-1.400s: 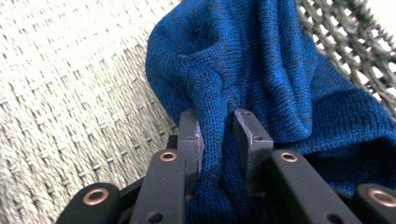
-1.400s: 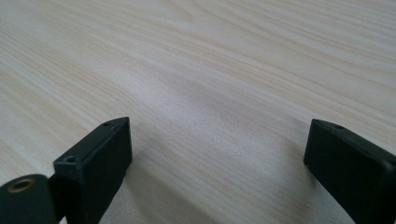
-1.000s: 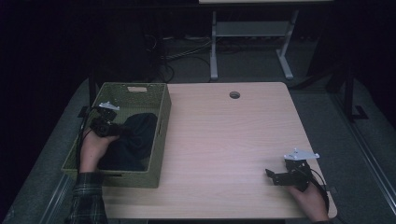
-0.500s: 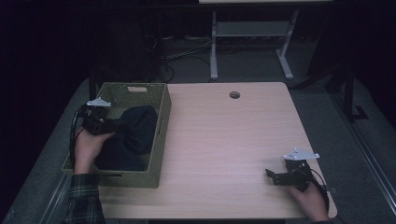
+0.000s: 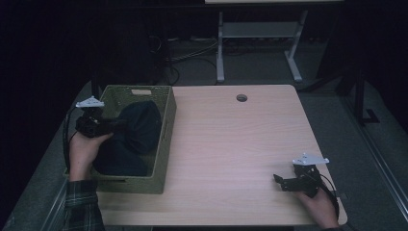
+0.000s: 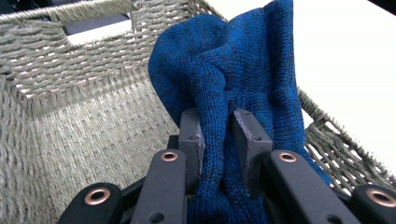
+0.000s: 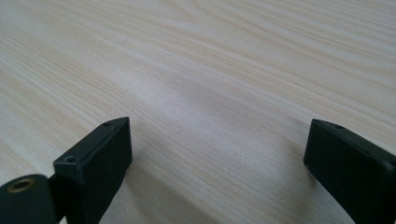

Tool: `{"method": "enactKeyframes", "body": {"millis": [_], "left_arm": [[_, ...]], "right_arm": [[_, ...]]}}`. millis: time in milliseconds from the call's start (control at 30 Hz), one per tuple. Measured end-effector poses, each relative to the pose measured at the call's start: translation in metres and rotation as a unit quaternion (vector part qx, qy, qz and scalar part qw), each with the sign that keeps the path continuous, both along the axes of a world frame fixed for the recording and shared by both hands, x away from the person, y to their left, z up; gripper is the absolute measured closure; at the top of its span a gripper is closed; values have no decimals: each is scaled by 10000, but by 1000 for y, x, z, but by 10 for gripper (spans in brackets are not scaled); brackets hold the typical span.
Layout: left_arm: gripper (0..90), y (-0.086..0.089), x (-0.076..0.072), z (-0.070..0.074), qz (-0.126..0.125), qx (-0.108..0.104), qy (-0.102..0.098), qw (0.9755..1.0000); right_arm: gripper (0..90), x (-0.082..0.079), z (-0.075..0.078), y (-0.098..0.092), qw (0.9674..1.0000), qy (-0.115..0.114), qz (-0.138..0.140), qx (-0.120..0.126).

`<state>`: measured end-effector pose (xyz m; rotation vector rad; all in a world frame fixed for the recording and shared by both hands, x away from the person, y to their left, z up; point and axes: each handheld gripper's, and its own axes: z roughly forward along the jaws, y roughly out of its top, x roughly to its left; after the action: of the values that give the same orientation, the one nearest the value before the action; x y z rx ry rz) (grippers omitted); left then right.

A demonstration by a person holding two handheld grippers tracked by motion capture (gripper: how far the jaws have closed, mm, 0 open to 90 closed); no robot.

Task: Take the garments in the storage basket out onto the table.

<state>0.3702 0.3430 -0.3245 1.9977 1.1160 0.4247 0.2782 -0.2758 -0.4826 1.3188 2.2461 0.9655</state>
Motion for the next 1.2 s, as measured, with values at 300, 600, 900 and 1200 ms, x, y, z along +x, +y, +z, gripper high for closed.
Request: {"method": "enactKeyframes", "body": {"millis": [300, 600, 900, 1200], "left_arm": [[746, 8, 0, 6, -66, -133, -58, 9999], [746, 9, -3, 24, -184, -194, -215, 9994], [746, 5, -3, 45, -319, -148, -335, 9988], [746, -5, -5, 67, -491, -234, -544, 9970]], "right_arm": [[73, 0, 0, 0, 10000, -3, 2, -2], [73, 0, 0, 0, 10000, -3, -3, -5], [73, 0, 0, 0, 10000, -19, -3, -13], [73, 0, 0, 0, 10000, -4, 4, -2]]}}
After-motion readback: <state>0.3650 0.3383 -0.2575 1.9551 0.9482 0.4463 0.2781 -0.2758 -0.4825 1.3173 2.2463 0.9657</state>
